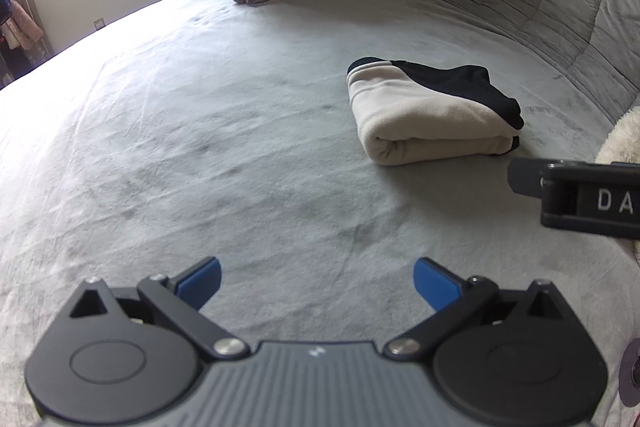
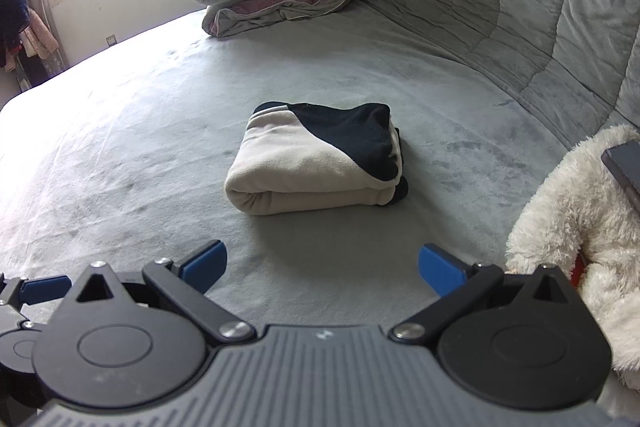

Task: Fold clothes

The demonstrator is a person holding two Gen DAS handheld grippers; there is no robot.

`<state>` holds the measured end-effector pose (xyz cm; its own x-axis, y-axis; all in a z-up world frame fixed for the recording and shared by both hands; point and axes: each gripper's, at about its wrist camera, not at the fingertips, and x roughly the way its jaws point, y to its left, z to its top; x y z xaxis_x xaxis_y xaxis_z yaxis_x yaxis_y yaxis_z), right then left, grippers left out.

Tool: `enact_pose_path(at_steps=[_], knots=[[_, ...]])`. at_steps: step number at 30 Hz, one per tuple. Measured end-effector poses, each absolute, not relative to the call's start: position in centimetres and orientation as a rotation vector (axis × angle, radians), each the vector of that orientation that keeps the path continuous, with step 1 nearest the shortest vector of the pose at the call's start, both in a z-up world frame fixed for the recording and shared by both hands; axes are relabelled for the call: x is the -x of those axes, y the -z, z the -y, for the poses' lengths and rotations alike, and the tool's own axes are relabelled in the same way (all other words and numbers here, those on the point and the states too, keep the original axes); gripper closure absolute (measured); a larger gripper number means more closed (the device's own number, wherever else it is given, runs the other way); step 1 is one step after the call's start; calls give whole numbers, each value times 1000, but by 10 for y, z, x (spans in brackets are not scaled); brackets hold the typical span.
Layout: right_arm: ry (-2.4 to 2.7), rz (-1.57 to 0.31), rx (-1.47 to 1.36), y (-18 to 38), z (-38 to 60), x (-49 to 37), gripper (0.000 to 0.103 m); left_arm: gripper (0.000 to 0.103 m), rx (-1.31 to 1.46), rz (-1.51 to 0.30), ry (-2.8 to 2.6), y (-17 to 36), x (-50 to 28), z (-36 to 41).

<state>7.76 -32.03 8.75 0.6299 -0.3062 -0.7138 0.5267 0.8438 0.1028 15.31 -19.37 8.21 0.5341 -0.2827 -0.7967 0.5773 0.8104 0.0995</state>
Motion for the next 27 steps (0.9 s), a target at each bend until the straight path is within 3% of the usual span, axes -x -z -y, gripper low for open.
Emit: enact_pose_path(at_steps=[10, 27], knots=[[489, -666, -269, -146, 270, -29, 0, 1, -342, -819, 556, -130, -102, 140], [470, -647, -250, -155, 213, 31, 0, 1, -274, -810, 562, -146, -37, 82]])
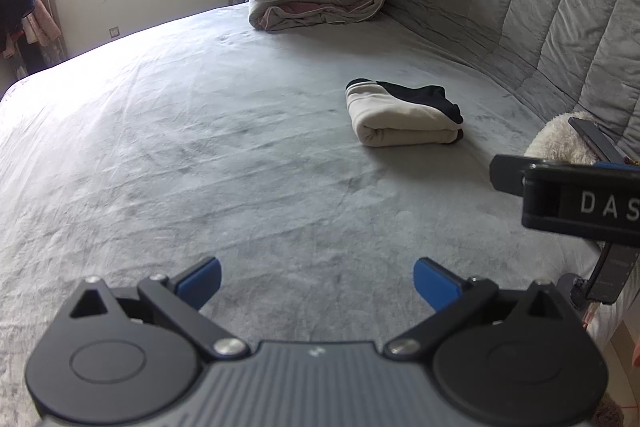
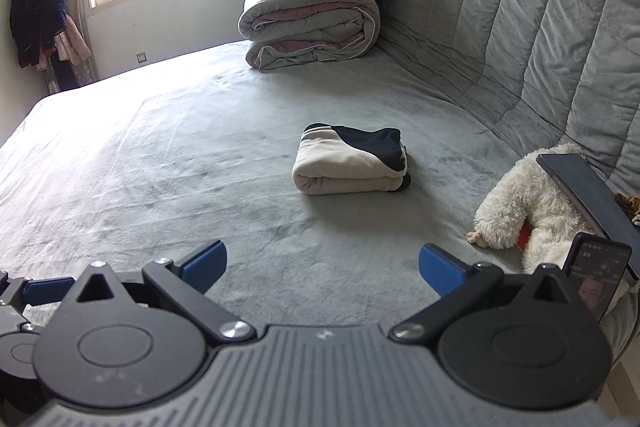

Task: Fold clothes

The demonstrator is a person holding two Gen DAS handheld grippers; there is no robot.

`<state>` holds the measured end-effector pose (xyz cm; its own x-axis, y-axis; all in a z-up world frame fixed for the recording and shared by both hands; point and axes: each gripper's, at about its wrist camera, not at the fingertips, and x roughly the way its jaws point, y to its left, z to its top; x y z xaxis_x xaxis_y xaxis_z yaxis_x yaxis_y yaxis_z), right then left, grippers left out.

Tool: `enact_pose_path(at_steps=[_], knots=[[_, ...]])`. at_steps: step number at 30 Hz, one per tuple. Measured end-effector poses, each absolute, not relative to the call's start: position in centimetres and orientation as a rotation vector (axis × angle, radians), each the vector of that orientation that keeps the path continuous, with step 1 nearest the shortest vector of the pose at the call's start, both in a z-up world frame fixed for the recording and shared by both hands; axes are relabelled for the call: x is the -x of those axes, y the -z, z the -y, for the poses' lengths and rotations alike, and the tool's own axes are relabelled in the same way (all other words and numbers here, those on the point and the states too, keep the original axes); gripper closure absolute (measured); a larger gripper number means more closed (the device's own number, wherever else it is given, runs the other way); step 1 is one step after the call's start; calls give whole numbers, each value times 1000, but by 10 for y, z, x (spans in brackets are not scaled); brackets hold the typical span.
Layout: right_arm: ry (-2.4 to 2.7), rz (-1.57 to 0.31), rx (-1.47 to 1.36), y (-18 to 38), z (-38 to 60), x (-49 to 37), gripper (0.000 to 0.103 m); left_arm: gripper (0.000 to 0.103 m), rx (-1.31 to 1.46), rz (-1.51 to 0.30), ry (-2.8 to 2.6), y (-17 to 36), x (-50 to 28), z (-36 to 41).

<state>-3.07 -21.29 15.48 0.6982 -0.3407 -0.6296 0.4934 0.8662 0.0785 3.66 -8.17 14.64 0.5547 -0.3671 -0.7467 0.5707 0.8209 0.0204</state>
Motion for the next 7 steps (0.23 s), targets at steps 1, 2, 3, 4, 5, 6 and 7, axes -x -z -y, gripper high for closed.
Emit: enact_pose_path(at_steps=[1, 2, 3, 4, 5, 6, 7], knots=[[470, -647, -252, -155, 212, 32, 0, 1, -273, -809, 562, -147, -36, 81], [470, -646, -255, -155, 212, 33, 0, 1, -272, -807, 562, -148, -35, 80], [470, -645, -257, -155, 212, 34, 0, 1, -272, -806, 561, -149, -35, 79], [469, -646, -259, -154, 211, 34, 0, 1, -271, -805, 560, -149, -35, 78], [469, -647, -261, -154, 211, 34, 0, 1, -271, -804, 559, -149, -35, 78], [469, -649, -261, -153, 210, 34, 0, 1, -269, -803, 558, -149, -35, 77], [468, -651, -261, -152, 209, 34, 0, 1, -267, -803, 556, -149, -35, 76]])
